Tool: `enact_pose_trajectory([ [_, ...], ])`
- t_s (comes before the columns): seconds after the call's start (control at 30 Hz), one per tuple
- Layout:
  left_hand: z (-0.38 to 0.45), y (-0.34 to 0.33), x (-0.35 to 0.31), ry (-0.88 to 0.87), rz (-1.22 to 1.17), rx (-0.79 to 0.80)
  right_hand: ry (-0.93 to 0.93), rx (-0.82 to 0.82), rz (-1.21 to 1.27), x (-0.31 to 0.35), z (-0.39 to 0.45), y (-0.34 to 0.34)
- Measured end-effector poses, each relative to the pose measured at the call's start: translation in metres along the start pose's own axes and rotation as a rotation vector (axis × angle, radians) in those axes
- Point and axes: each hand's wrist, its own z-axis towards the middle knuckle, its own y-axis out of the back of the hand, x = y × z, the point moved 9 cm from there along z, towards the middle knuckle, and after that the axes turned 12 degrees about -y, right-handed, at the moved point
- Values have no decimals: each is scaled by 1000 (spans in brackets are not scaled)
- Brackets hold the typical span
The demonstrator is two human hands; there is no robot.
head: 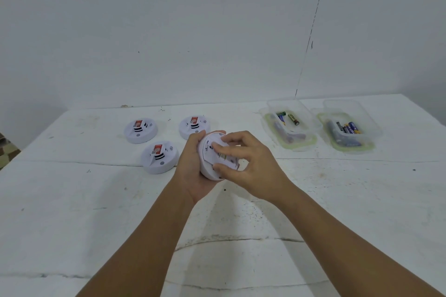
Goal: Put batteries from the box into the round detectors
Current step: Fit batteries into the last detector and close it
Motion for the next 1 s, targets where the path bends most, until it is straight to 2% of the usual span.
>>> enact_pose_trajectory([
  [0.13,-1,1,-1,0,-7,-4,-8,54,-46,3,3,-2],
  [0.6,-1,1,-1,7,53,2,21,-3,-54,2,3,0],
  [1.0,4,3,-14,-60,183,-47,-234,-55,15,-2,7,5],
])
